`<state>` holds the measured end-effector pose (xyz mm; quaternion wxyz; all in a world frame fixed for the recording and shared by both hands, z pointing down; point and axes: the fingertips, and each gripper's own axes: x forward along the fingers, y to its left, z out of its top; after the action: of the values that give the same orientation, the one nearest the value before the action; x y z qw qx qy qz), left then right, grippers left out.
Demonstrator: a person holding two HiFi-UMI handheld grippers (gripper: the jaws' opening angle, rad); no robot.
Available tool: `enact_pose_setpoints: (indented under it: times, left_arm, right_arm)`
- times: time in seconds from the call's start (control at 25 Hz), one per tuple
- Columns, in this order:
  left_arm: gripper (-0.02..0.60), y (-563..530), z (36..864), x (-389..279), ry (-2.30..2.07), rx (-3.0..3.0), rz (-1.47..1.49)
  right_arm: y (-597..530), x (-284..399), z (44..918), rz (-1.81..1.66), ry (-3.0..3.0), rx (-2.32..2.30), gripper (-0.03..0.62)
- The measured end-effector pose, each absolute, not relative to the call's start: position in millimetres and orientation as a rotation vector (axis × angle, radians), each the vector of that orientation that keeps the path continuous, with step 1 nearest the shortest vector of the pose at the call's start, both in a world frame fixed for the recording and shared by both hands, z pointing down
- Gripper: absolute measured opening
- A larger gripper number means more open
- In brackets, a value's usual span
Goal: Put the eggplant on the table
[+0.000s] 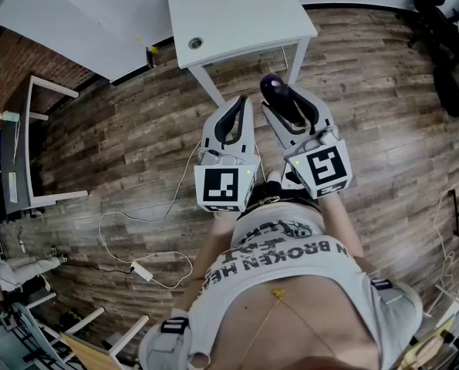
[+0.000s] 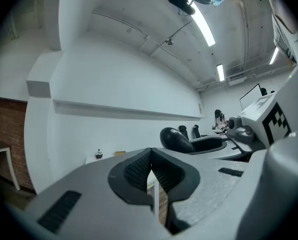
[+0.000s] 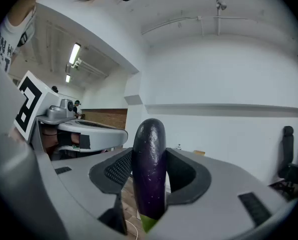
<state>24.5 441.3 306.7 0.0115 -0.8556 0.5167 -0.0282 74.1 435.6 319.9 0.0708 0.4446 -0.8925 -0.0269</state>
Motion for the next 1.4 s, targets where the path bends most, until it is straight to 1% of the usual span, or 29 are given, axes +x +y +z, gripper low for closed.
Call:
enact_pose_setpoints:
  times: [0.48, 0.84, 1.4]
  left_arm:
    - [0.006, 444.9, 312.3, 29.7, 1.632, -2.708, -0.091]
    - [0.006, 436.8, 321.7, 6.3, 1.723, -2.693, -0.094]
    - [0.006, 326.2, 310.3, -21.4, 1.586, -2.79, -0.031]
  right_arm:
    - [433.7, 77.8, 327.8, -0.032, -2.723, 1.296, 0.204]
    - [418.1, 72.1, 324.6, -0.064, -2.734, 1.271, 0.204]
    - [325.0, 28.3, 315.8, -0.091, -2.689, 1.323, 0.204]
